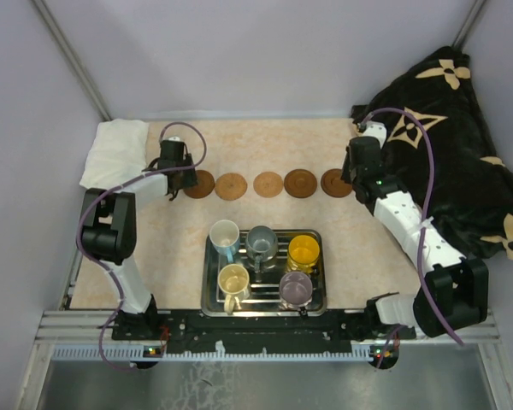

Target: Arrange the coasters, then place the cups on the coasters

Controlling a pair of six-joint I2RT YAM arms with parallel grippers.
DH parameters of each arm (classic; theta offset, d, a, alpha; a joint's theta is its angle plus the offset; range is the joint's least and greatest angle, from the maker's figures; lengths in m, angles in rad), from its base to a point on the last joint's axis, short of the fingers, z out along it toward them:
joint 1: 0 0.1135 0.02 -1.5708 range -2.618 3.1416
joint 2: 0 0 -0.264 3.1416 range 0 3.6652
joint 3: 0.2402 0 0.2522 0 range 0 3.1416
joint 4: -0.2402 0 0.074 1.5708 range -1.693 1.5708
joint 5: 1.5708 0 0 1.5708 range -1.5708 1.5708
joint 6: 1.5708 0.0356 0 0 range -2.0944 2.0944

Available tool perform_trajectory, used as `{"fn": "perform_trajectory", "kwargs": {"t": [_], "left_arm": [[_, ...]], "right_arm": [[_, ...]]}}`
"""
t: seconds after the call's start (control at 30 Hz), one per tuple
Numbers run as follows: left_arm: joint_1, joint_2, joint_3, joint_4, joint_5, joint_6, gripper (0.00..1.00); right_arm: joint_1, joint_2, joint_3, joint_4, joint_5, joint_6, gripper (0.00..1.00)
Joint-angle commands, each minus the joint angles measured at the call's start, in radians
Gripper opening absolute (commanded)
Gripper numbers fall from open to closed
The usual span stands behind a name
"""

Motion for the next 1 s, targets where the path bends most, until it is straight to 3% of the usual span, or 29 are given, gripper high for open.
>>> {"fn": "perform_trajectory", "kwargs": {"t": [0.0,0.97], "left_arm": [[0.003,0.018,0.019,-0.008,0.016,-0.003,0.64],[0.006,-0.001,-0.027,-0.074,-0.069,-0.043,0.63]], "right_arm": [[-0.001,-0.034,-0.011,0.053,0.008,0.009,0.28],[-0.001,-0.044,0.002,0.050,-0.007,0.005,0.28]]}}
